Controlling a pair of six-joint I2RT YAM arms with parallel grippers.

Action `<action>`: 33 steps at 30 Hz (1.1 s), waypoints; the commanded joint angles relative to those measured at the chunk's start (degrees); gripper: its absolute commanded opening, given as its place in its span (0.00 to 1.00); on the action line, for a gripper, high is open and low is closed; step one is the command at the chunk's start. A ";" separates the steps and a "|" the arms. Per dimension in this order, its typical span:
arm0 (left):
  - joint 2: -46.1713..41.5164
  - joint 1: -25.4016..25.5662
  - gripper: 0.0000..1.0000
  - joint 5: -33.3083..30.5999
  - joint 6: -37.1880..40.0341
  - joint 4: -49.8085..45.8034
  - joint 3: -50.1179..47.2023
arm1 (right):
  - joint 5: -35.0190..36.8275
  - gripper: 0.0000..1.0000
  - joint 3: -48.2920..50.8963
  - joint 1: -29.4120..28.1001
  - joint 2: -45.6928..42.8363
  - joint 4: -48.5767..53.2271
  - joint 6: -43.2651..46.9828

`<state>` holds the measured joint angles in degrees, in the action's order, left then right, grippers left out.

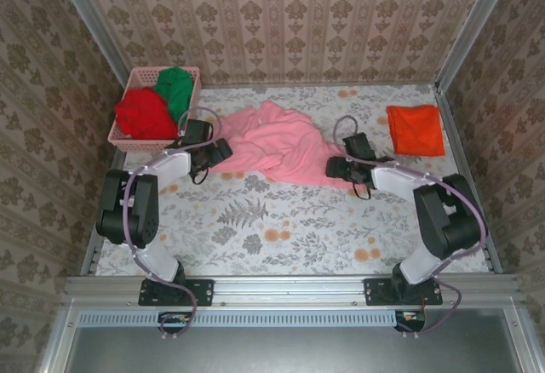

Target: Fold and stack the t-shirts

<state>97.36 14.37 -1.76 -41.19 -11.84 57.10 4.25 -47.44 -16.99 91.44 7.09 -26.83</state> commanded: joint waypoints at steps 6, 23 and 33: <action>6.52 -1.28 0.76 0.69 -1.88 3.88 2.29 | -4.18 0.61 1.07 1.77 0.90 -1.93 -0.15; -5.14 1.05 0.00 -0.76 -1.61 0.00 0.07 | 7.84 0.00 5.69 3.89 -20.39 3.00 1.22; -16.59 8.06 0.00 -3.84 -5.04 -7.71 -8.75 | 12.62 0.00 15.23 7.59 -35.81 7.22 -1.48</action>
<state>84.31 21.69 -2.42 -45.06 -14.37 49.45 13.47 -32.58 -9.80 59.46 12.75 -28.14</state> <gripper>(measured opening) 0.046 0.047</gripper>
